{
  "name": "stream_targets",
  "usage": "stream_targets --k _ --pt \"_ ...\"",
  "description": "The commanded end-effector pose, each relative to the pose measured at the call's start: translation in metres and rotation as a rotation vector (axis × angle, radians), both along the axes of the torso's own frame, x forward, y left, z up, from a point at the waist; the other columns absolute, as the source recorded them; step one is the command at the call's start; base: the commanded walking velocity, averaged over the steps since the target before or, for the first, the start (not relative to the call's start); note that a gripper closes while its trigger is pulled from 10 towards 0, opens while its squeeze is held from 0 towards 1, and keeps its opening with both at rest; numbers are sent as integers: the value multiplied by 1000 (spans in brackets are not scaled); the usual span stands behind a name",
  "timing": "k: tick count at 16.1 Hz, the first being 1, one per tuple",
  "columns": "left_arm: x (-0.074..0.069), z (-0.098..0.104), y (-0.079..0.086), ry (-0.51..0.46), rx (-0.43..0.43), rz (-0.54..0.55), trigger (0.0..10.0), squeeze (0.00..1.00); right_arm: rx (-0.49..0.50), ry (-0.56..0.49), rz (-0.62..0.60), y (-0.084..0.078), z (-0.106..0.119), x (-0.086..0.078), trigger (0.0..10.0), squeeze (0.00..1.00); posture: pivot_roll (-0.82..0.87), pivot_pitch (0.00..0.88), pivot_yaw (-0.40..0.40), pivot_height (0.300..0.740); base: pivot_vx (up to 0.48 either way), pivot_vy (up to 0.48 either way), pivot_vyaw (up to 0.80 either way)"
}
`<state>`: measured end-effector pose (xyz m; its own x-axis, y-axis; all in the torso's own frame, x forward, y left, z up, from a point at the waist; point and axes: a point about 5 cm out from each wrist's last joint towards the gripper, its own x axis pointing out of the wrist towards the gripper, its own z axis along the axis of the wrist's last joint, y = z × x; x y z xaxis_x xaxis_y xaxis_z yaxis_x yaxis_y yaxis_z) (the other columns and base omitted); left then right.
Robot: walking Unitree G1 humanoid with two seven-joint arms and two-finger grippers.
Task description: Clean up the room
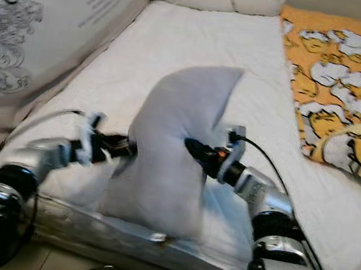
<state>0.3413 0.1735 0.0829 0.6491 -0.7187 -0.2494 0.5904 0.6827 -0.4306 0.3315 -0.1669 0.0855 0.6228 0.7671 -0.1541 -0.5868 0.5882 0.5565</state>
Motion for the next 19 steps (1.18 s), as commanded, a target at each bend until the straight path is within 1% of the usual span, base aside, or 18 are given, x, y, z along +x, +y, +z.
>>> stream_targets --k 1,2,3,4,5,6,7,8,9,10,11,13,14,15,16,17,18,19 --pt "9 13 3 -34 -28 56 10000 0 -20 25 -3 -4 -7 -4 0 0 -13 0 95 740 0 0 0" --pt "16 14 13 -13 2 223 10000 871 -92 83 -51 -21 -21 -11 0 0 -25 0 108 740 0 0 0" --pt "18 14 12 -13 9 250 10000 1000 -113 105 -64 -26 -26 -14 0 0 -39 0 120 740 0 0 0" --pt "21 11 1 -10 18 281 10000 1000 -164 153 -95 -39 -39 -24 0 0 -56 0 134 740 0 0 0" --pt "21 9 -4 -7 45 280 10000 1000 -176 159 -97 -42 -41 -27 0 0 -56 0 134 740 0 0 0" --pt "21 5 -11 -4 96 277 10000 1000 -184 164 -96 -45 -43 -30 0 0 -70 0 140 740 0 0 0" --pt "20 -1 -22 9 149 282 10000 1000 -174 168 -94 -48 -44 -33 0 0 -82 0 139 740 0 0 0" --pt "20 -5 -33 1 198 302 10000 1000 -176 176 -87 -51 -47 -37 0 0 -87 0 138 740 0 0 0" --pt "18 -9 -42 16 216 277 10000 1000 -189 186 -80 -53 -51 -42 0 0 -90 0 138 740 0 0 0" --pt "15 -13 -49 32 244 220 10000 1000 -194 195 -71 -54 -54 -45 0 0 -90 0 138 740 0 0 0" --pt "9 -18 -59 46 230 143 10000 1000 -203 207 -62 -54 -57 -49 0 0 -95 0 147 740 0 0 0" --pt "2 -27 -67 92 222 84 10000 1000 -205 209 -50 -54 -60 -52 0 0 -96 0 149 740 0 0 0" --pt "-2 -31 -71 110 203 71 10000 1000 -192 205 -47 -53 -60 -53 0 0 -95 0 146 740 0 0 0" --pt "-4 -33 -78 131 151 70 10000 1000 -190 206 -43 -52 -61 -54 0 0 -95 0 146 740 0 0 0" --pt "-7 -33 -86 151 107 34 10000 1000 -193 205 -38 -51 -62 -55 0 0 -96 0 144 740 0 0 0" --pt "-10 -33 -95 165 80 -26 10000 1000 -194 203 -32 -49 -62 -54 0 0 -92 0 144 740 0 0 0" --pt "-16 -35 -102 171 79 -106 10000 1000 -192 194 -29 -46 -60 -52 0 0 -92 0 143 740 0 0 0" --pt "-20 -35 -109 167 54 -191 10000 1000 -185 158 -31 -43 -57 -48 0 0 -91 0 143 740 0 0 0"
